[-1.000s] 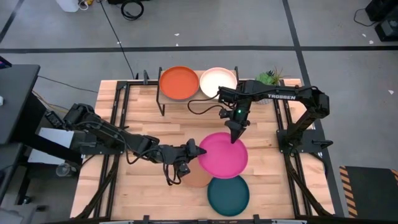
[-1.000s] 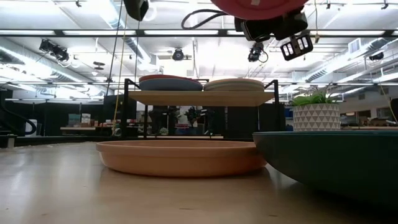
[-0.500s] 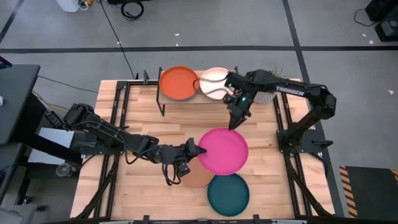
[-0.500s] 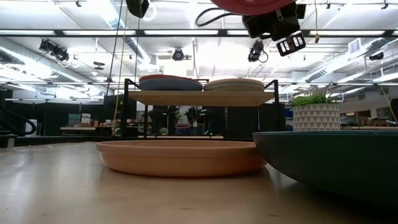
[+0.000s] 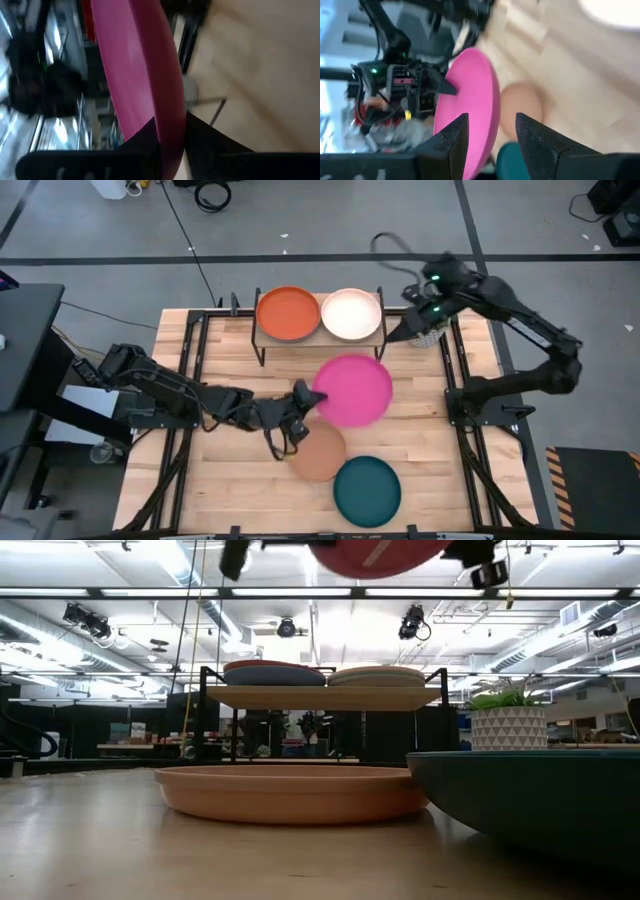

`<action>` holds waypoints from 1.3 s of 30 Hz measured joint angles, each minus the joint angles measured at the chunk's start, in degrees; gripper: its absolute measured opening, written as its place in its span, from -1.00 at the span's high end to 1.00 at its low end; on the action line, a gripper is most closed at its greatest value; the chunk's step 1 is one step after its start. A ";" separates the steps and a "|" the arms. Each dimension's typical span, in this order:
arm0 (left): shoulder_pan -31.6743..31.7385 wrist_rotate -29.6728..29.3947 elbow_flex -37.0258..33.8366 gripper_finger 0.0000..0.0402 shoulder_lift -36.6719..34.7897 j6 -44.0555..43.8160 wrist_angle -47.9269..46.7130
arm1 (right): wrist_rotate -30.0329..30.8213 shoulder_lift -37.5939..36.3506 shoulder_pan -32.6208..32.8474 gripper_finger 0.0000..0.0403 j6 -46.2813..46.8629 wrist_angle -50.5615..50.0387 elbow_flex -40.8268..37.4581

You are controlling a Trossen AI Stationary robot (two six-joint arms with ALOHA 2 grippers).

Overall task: Place and stack plates onto a shelf
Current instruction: Stack the pink plate on top of the orange plate on the shelf

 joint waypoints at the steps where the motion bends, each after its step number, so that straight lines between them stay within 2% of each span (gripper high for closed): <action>1: 1.09 -0.81 0.00 0.65 -0.30 0.03 -0.46 | 1.52 -1.42 -0.29 0.16 0.31 0.44 0.00; 6: 7.64 -3.71 0.00 0.65 -2.35 -1.76 -6.56 | 7.71 -7.15 -0.70 0.16 2.82 1.50 0.00; 11: 15.26 -3.85 -0.04 0.65 -3.96 -8.27 -15.14 | 10.13 -10.65 0.60 0.16 4.69 1.53 0.00; 18: 25.20 -2.24 -0.04 0.65 -4.06 -14.92 -24.56 | 13.16 -12.29 3.71 0.16 4.94 1.81 0.02; 23: 30.87 -0.52 -0.04 0.65 -4.02 -17.06 -25.82 | 15.44 -12.15 6.00 0.16 4.57 2.22 0.02; 28: 33.59 -0.09 -0.04 0.65 -4.00 -18.55 -29.36 | 16.42 -12.10 7.39 0.16 4.26 2.90 0.02; 32: 33.61 3.07 -0.04 0.65 -3.99 -22.73 -33.37 | 16.40 -12.10 7.78 0.16 4.20 4.25 0.02; 39: 33.63 3.47 -0.04 0.64 -3.97 -27.28 -34.01 | 16.48 -12.10 7.78 0.16 3.30 6.03 0.02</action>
